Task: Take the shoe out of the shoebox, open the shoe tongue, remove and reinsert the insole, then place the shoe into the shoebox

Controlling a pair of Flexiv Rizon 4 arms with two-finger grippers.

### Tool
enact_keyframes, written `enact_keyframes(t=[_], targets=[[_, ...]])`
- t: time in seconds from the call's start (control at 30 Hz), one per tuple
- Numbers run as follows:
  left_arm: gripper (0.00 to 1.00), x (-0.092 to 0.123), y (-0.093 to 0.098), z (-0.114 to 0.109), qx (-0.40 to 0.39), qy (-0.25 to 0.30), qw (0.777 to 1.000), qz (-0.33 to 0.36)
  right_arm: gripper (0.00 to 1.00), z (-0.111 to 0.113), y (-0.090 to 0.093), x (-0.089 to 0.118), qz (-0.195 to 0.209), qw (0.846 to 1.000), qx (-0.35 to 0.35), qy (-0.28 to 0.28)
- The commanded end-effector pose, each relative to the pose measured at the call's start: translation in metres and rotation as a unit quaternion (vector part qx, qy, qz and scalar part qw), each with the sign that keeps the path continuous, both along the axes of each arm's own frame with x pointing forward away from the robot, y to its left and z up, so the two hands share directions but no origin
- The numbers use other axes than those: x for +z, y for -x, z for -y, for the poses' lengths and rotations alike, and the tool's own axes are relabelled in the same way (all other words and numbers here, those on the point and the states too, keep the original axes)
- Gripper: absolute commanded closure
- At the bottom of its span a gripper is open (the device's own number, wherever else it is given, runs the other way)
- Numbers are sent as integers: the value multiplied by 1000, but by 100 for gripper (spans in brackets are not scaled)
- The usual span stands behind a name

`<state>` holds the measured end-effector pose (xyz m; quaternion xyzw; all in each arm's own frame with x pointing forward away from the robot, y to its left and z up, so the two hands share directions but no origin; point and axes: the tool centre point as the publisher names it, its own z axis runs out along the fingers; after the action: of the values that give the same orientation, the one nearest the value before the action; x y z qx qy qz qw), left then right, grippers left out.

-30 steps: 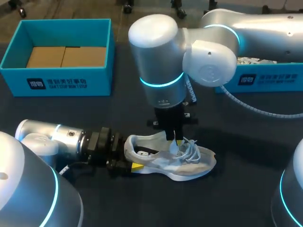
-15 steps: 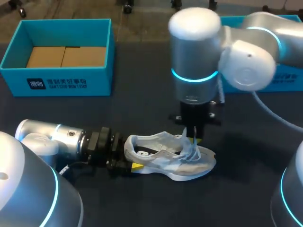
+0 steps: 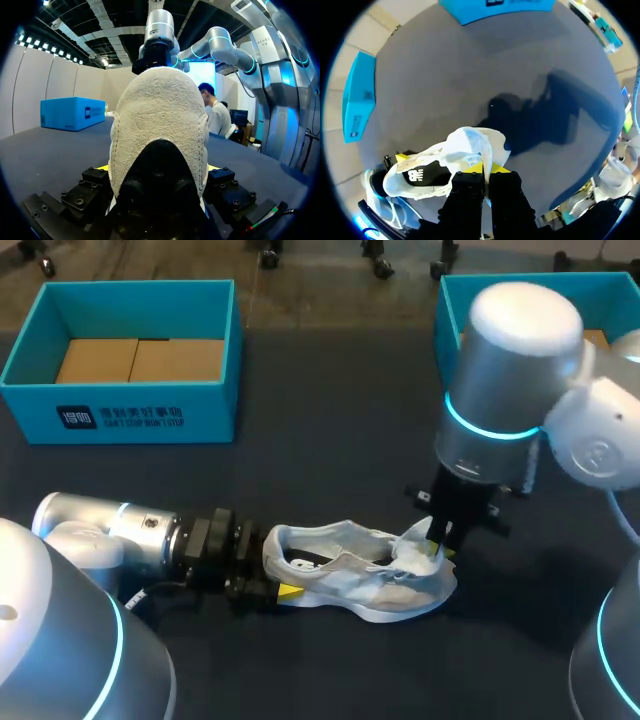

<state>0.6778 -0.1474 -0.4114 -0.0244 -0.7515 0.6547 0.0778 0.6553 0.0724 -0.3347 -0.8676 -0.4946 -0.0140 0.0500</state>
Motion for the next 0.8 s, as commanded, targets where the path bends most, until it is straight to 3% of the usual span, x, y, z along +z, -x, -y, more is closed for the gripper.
enact_keyframes(t=[0.03,0.17,0.37,0.43,0.53,0.6,0.7,0.8], targets=[[100,-1,1,0,2,0,1000,0,100,8,1,-17,38,995,0,-88],[100,-1,1,0,2,0,1000,0,100,12,1,-26,36,994,2,-103],[100,-1,1,0,2,0,1000,0,100,17,2,-21,36,995,7,-95],[100,-1,1,0,2,0,1000,0,89,18,2,-19,34,995,10,-90],[100,-1,1,0,2,0,1000,0,57,21,2,-10,31,997,6,-73],[100,-1,1,0,2,0,1000,0,43,24,2,-1,30,998,3,-58],[100,-1,1,0,2,0,1000,0,36,26,3,17,30,999,3,-31],[100,-1,1,0,2,0,1000,0,36,29,3,35,30,1000,7,-4]])
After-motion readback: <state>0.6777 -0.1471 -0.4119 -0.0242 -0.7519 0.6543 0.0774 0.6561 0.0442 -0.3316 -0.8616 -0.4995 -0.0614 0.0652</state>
